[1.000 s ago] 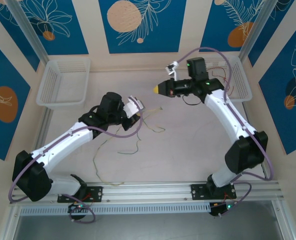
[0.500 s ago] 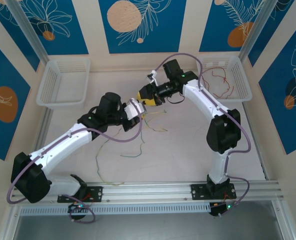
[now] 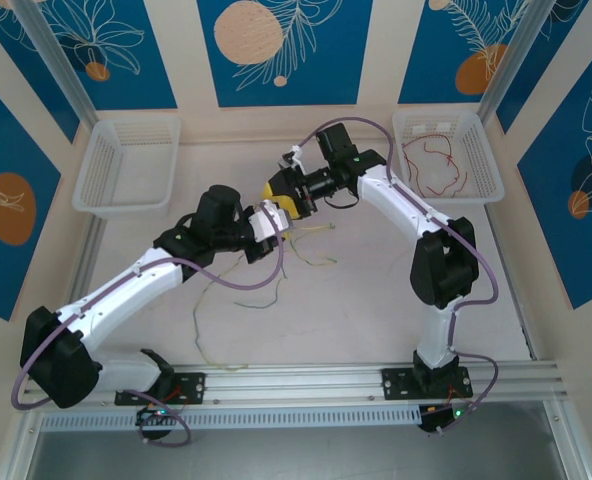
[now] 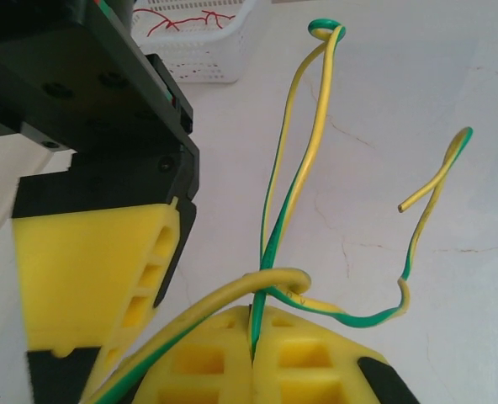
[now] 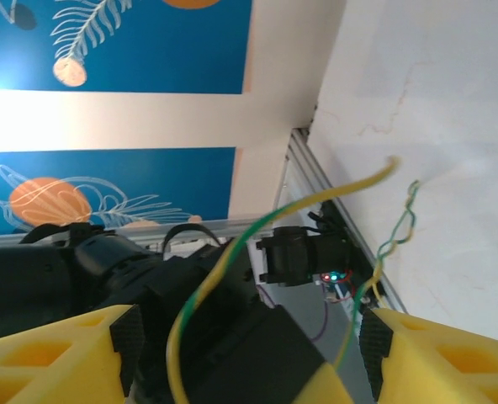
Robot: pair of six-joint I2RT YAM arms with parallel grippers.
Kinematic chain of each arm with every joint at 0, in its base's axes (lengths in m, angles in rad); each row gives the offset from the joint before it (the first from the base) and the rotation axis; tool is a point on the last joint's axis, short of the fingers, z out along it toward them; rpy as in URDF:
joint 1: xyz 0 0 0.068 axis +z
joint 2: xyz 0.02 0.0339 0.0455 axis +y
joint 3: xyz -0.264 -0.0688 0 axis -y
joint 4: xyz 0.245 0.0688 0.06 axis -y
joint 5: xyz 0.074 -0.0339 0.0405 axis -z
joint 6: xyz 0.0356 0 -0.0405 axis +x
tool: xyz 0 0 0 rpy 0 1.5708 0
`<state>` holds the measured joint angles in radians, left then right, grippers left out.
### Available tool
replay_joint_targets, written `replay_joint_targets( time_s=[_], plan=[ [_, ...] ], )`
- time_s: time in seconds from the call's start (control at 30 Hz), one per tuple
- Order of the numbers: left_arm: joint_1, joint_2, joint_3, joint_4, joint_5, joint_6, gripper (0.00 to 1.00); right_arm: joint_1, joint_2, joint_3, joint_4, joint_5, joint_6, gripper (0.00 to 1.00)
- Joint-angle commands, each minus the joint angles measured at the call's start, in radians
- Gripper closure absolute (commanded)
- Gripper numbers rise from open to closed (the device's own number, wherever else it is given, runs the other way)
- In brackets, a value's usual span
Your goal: Untangle the cables
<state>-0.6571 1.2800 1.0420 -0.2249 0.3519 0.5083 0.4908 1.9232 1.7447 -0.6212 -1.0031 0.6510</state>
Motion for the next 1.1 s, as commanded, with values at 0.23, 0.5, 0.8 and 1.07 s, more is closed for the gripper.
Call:
replay_joint_targets(
  time_s=[0.23,0.5,0.8,1.07],
  plan=[
    [-0.010,0.005,0.010,-0.002,0.033,0.023,1.00,0.071,-0.030,-0.036,0.150,-0.139,0.150,0.63],
    [-0.010,-0.004,0.009,-0.001,0.032,0.012,1.00,0.036,-0.044,-0.021,0.204,-0.100,0.218,0.97],
    [-0.011,-0.031,-0.029,0.031,0.010,-0.004,1.00,-0.104,-0.163,-0.118,0.214,-0.038,0.219,1.00],
    [-0.009,-0.018,-0.035,0.051,-0.043,-0.062,1.00,-0.179,-0.283,-0.226,0.171,0.160,0.144,1.00]
  ],
)
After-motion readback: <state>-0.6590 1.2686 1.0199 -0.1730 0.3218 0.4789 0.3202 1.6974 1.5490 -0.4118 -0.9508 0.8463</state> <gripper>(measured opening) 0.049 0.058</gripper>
